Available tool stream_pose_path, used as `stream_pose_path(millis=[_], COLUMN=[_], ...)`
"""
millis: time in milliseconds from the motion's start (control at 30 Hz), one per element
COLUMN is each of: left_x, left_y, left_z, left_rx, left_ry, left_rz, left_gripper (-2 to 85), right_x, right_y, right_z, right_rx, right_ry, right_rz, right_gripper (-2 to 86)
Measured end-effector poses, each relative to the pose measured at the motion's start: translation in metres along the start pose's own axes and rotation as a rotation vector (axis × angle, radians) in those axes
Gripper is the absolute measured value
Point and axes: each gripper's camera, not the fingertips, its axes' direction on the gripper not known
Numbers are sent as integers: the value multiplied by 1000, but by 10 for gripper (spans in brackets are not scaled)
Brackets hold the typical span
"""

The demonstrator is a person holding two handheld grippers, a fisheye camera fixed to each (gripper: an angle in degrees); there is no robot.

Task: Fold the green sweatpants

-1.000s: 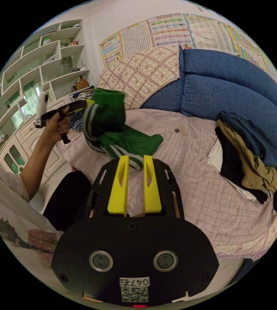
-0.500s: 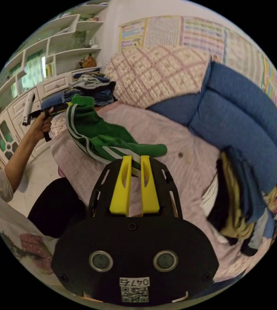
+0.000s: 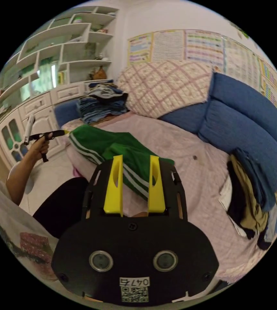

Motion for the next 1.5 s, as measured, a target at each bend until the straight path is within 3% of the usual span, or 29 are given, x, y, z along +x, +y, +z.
stream_pose_path(millis=[300,500,600,767,867,1100,1233,1367,1500], left_x=[87,55,30,-6,-36,-104,-114,-116,-122], left_y=[50,63,72,81,83,73,76,100,128], left_z=[59,86,96,104,94,70,55,32,21], left_rx=[-20,14,19,-15,-20,-51,-6,46,53], left_ry=[-90,-39,-9,-5,-38,-129,-135,-100,-36], left_rz=[146,108,82,99,98,108,141,135,75], left_gripper=[91,90,88,85,85,79,81,98,100], right_x=[-76,-81,-68,-3,60,245,311,297,282], right_y=[-35,-30,-18,-4,24,186,314,353,343], right_z=[81,112,108,72,17,-123,-162,-187,-173], right_rx=[-165,-293,-305,-233,-71,191,148,260,199], right_ry=[71,235,225,42,-39,32,299,440,309], right_rz=[-158,-255,-286,-85,61,490,848,759,473], right_gripper=[79,60,31,13,11,21,87,105,55])
